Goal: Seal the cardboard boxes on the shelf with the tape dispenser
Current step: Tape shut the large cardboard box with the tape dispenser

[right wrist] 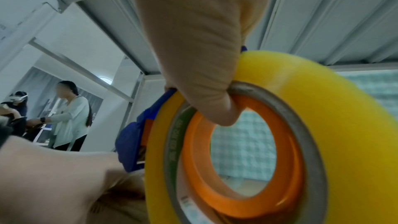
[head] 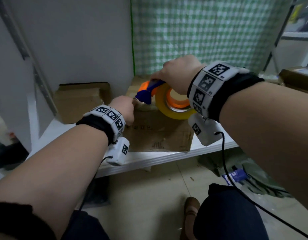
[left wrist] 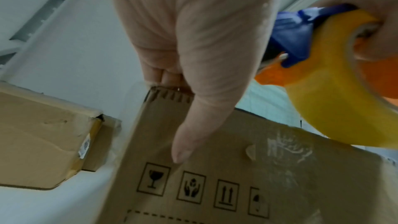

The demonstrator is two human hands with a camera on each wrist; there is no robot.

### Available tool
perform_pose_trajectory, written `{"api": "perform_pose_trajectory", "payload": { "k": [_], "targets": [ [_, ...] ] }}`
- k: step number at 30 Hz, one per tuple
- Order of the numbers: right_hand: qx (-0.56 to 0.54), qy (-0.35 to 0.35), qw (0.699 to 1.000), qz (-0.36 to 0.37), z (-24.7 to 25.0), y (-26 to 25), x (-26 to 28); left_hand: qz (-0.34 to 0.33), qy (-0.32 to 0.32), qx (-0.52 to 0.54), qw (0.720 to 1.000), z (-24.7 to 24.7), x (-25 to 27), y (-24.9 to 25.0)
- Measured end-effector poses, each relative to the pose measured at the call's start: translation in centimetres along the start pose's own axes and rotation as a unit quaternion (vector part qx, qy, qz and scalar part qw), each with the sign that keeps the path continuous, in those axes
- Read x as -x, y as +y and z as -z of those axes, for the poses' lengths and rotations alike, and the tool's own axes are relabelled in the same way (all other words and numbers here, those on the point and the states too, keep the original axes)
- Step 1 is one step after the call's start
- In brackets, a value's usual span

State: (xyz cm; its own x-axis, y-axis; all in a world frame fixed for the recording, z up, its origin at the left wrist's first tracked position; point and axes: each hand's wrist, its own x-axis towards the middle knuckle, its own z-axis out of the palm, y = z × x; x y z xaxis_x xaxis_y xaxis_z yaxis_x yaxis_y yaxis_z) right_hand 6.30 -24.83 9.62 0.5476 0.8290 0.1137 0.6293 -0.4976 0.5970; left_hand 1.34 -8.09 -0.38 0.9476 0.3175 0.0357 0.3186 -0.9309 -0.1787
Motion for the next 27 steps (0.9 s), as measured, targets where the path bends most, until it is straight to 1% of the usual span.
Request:
{"api": "perform_pose_trajectory", "payload": {
  "k": [4, 9, 11, 17, 23, 25, 27],
  "targets": [
    [-0.007, 0.021, 0.999, -0.028, -2.0, 2.7, 2.3, -0.004, -0.008, -0.015, 1.000, 0.2, 0.1, 0.3],
    [0.018, 0.007, 0.997, -0.076, -4.9, 6.2, 5.3, 0.002, -0.013, -0.030, 0.999, 0.2, 0.0, 0.7],
    [0.018, 0.008, 0.997, -0.078, -6.0, 6.4, 5.6, 0.003, -0.017, -0.036, 0.999, 0.2, 0.0, 0.9],
    [0.040, 0.003, 0.998, -0.046, -8.3, 5.7, 5.3, 0.002, -0.021, -0.045, 0.999, 0.2, 0.0, 1.0],
    [0.025, 0.019, 0.998, -0.052, -9.0, 5.6, 5.3, 0.022, -0.034, -0.043, 0.998, 0.5, -0.3, 1.7],
    [0.016, 0.008, 0.998, -0.061, -9.1, 5.6, 5.0, 0.029, -0.040, -0.042, 0.998, 0.9, -0.3, 2.7],
    [0.013, -0.003, 0.998, -0.063, -9.2, 5.6, 4.8, 0.004, -0.038, -0.030, 0.999, 1.1, -0.7, 4.5]
  ]
}}
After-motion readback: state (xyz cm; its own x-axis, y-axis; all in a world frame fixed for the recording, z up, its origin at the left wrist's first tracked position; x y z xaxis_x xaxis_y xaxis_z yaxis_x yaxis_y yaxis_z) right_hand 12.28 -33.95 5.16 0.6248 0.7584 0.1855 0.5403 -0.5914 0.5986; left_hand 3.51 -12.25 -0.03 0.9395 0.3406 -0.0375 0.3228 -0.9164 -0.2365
